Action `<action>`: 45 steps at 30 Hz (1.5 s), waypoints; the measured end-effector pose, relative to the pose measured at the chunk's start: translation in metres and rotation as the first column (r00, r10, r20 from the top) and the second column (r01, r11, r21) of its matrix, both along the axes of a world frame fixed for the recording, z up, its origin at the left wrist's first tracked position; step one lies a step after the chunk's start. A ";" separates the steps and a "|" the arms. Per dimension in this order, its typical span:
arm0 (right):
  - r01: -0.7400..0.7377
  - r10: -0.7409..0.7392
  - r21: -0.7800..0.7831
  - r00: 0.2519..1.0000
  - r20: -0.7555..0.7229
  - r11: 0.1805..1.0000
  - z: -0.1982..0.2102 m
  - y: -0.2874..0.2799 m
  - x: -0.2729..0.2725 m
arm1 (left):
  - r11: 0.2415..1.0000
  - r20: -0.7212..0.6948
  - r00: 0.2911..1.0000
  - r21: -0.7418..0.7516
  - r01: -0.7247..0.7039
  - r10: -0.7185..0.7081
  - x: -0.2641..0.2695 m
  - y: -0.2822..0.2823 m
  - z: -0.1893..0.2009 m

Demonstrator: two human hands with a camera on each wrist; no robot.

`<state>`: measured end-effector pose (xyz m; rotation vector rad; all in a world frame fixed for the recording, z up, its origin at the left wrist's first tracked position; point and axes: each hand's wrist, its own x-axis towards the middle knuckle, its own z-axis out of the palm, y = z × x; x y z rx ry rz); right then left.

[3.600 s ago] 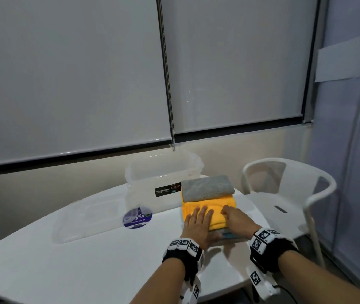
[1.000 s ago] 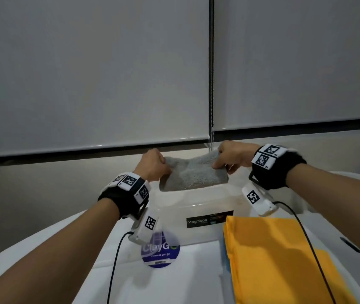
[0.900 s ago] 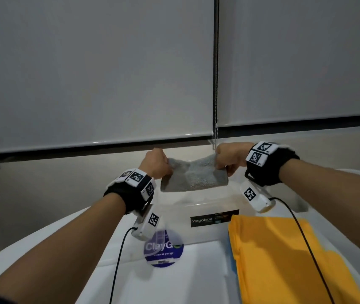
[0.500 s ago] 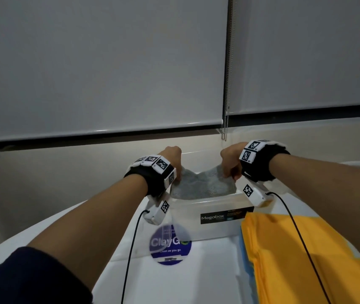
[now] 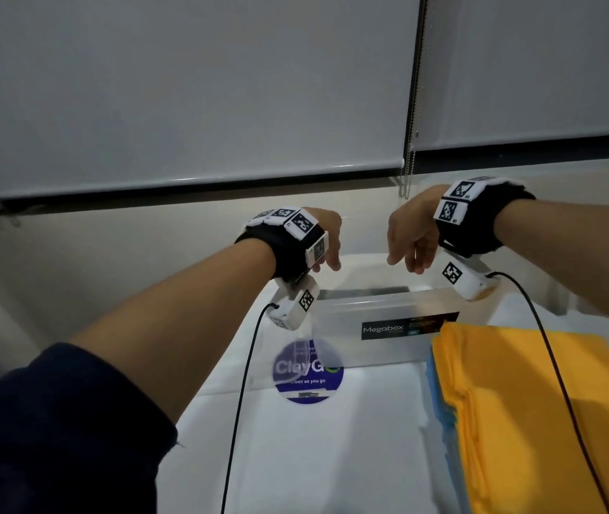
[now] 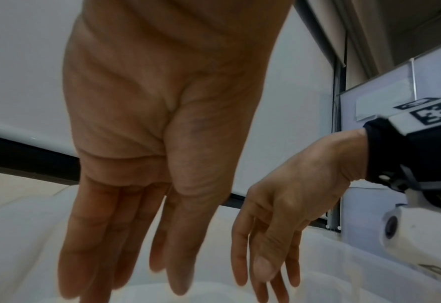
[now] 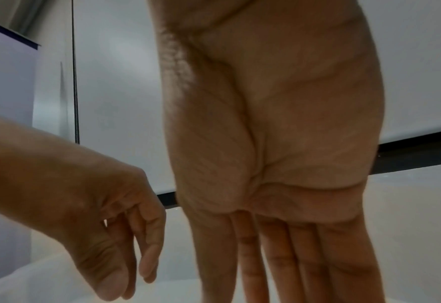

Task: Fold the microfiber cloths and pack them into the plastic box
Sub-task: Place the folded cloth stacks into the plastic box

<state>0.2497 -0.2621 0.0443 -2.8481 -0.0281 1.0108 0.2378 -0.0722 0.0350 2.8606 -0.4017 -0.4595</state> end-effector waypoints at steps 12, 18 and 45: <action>-0.099 0.091 -0.021 0.968 -0.234 0.995 0.000 0.040 0.000 | 0.981 -0.351 0.935 0.159 0.114 -0.051 0.016 -0.015 -0.017; -0.094 0.081 -0.046 0.971 -0.225 0.995 -0.008 0.036 -0.005 | 0.973 -0.259 0.963 0.190 0.129 -0.077 0.003 -0.028 -0.008; 0.315 -0.382 0.247 0.872 0.305 0.916 -0.033 -0.195 -0.204 | 0.895 0.118 0.893 -0.057 0.443 -0.435 -0.161 -0.155 -0.034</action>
